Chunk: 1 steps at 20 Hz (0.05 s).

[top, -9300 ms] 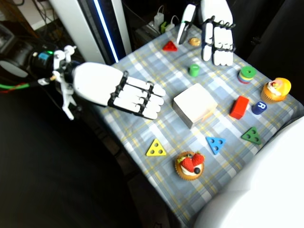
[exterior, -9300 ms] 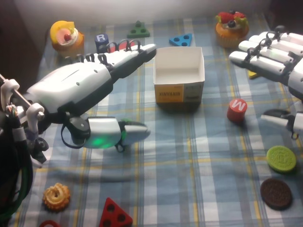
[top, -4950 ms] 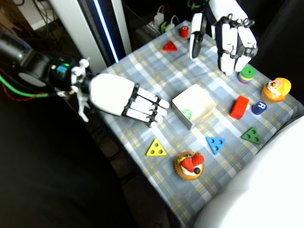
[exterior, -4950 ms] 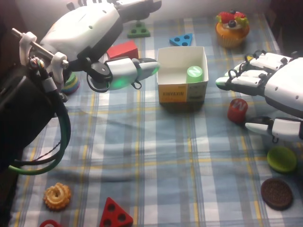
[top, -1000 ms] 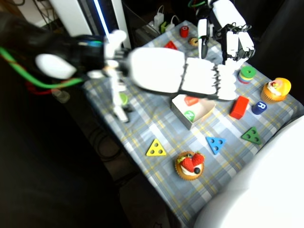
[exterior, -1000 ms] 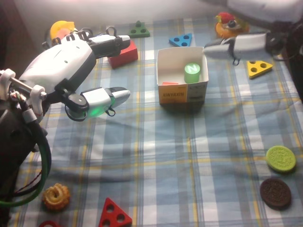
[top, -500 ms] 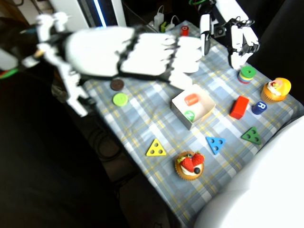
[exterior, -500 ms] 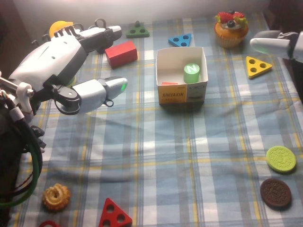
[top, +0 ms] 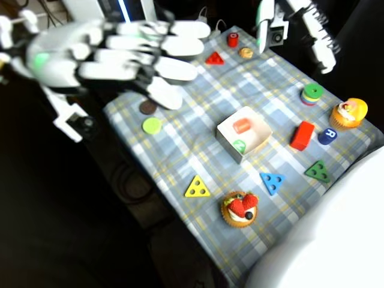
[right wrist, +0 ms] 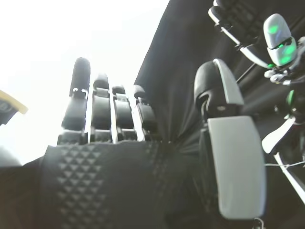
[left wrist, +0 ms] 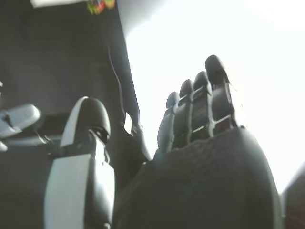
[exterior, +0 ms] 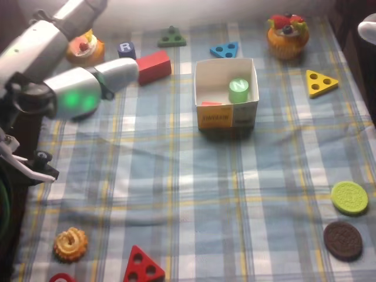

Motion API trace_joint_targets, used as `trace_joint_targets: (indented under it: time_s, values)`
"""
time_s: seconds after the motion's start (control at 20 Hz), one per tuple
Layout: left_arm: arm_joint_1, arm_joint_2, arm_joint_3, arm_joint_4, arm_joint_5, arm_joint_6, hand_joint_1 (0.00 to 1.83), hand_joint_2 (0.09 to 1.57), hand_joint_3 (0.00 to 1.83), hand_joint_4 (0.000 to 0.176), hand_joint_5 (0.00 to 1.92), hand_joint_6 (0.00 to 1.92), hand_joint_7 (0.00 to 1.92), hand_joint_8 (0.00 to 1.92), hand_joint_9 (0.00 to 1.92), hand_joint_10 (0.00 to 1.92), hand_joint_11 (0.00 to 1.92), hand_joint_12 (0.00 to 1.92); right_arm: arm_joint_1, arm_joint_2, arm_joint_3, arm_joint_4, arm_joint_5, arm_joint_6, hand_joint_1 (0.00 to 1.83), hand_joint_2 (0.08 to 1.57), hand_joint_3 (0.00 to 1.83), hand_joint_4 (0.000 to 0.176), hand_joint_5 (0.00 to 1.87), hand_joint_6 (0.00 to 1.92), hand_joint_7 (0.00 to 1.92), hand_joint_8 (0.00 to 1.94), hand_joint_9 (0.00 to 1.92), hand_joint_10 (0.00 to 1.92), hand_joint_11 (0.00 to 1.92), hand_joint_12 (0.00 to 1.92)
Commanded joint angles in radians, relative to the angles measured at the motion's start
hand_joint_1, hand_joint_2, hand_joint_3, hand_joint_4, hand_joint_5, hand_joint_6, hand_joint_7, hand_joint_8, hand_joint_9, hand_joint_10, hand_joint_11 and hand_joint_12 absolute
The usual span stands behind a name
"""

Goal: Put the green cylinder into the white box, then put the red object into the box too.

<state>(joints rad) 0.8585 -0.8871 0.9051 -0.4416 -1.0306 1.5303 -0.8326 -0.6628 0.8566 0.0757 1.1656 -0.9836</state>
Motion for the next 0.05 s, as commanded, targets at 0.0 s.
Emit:
trace_joint_targets:
  time_s: [0.0]
  values:
    - [0.000,0.012,0.004,0.043,-0.163,-0.047,0.63,1.26,0.00,0.031,0.00,0.00,0.07,0.00,0.06,0.04,0.00,0.27,-0.001,0.008,-0.004,0.027,0.180,0.001,0.51,1.23,0.00,0.045,0.00,0.00,0.00,0.00,0.04,0.00,0.00,0.55]
